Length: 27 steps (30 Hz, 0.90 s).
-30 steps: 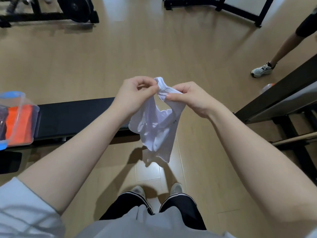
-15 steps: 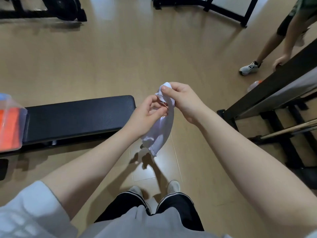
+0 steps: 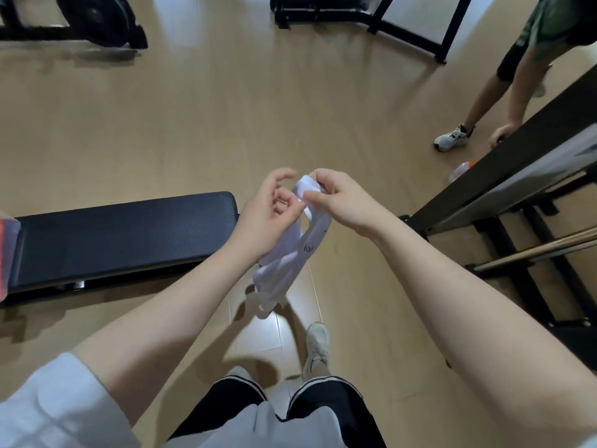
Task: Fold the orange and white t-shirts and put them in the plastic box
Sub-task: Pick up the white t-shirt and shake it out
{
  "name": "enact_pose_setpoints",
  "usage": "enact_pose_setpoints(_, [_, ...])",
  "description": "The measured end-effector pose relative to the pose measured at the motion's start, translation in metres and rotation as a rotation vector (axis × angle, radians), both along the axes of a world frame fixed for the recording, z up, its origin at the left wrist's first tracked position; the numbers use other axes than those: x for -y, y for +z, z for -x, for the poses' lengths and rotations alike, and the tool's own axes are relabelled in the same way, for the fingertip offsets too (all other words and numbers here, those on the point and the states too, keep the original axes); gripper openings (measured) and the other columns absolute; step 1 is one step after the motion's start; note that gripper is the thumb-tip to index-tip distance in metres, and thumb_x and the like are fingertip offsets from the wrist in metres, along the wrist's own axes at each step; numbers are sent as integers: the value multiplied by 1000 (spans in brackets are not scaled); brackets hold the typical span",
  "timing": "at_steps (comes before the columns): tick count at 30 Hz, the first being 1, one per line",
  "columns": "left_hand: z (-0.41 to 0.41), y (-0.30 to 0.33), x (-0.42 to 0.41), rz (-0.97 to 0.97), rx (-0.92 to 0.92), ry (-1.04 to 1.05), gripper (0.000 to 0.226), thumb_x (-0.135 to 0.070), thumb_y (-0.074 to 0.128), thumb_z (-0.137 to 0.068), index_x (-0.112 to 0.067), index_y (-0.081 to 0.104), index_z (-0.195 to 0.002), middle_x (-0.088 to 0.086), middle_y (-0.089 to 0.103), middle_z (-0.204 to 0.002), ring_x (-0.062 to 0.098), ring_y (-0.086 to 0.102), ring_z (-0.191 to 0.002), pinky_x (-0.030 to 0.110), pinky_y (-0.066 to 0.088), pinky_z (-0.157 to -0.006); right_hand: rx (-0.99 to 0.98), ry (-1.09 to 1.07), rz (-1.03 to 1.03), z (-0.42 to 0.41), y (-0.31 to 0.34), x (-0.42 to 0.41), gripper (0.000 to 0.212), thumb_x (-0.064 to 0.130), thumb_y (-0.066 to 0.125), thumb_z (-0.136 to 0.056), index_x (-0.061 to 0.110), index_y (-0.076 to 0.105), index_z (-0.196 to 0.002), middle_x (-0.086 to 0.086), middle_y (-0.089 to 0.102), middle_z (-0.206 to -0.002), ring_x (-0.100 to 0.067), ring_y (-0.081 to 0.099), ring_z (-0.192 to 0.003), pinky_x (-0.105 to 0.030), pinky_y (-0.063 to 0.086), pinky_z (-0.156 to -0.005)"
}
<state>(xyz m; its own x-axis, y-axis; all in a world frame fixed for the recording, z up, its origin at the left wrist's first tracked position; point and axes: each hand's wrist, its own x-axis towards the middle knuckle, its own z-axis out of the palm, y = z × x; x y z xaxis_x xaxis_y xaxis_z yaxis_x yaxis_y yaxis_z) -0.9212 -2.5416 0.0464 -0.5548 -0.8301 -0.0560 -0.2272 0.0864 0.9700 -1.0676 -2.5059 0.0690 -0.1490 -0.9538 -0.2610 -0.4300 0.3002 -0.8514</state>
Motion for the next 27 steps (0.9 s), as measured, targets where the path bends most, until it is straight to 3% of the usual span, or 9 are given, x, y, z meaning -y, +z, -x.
enact_pose_setpoints(3, [23,12,22,330,269,-113,24,-26,62,-86,-21,60,-110,-9,45,-89,-3,44,-73,4,33,-66,27,127,-2,27,6,5,11,8,55,-83,3,64,-79,-5,54,-71,-13,44,-67,-25,33,-61])
enact_pose_setpoints(5, [40,21,32,304,353,-200,16,-29,61,-87,-16,62,-96,-10,49,-84,-3,46,-72,1,32,-61,-25,159,22,50,10,12,7,8,59,-82,9,66,-80,-5,57,-74,-13,47,-70,-27,36,-65])
enact_pose_setpoints(8, [71,29,38,207,415,-172,21,-31,60,-86,-18,54,-72,-10,50,-62,4,44,-57,15,32,-54,-63,82,141,85,8,22,22,9,67,-77,24,51,-77,4,53,-75,-12,47,-72,-24,39,-69])
enact_pose_setpoints(12, [113,39,32,-40,49,36,13,-27,59,-79,-15,57,-73,6,60,-74,11,51,-65,22,40,-64,38,-77,369,112,-13,16,23,15,64,-76,19,51,-94,3,55,-94,-12,52,-86,-6,37,-78])
enact_pose_setpoints(16, [146,44,22,-117,-117,155,12,-13,57,-89,-20,58,-79,-12,63,-67,0,58,-61,12,46,-63,47,-203,377,112,-46,-3,15,19,59,-75,23,56,-89,10,56,-81,-14,53,-80,-22,43,-76])
enact_pose_setpoints(19, [159,44,16,-106,-145,163,17,-9,56,-89,-21,60,-78,-14,63,-64,3,58,-64,20,48,-71,12,-375,261,119,-59,-1,10,11,54,-82,20,59,-80,-6,61,-72,-21,54,-74,-34,44,-67])
enact_pose_setpoints(22, [166,44,10,-115,-201,166,17,-9,57,-88,-22,61,-77,-12,64,-66,5,58,-64,22,47,-70,-25,-427,158,133,-67,7,18,6,44,-80,19,55,-75,-1,55,-70,-21,48,-69,-32,40,-63])
enact_pose_setpoints(25, [167,47,9,-156,-329,200,9,-14,57,-81,-21,60,-76,-13,64,-60,3,56,-57,16,45,-60,-211,-429,84,152,-82,13,23,13,49,-80,23,41,-62,0,54,-77,-24,46,-74,-34,37,-64])
enact_pose_setpoints(27, [164,48,11,-177,-408,241,13,-14,54,-80,-23,60,-73,-12,62,-61,5,55,-57,17,45,-57,-313,-439,34,167,-94,13,14,17,51,-80,22,45,-68,-5,56,-88,-28,48,-78,-34,36,-67])
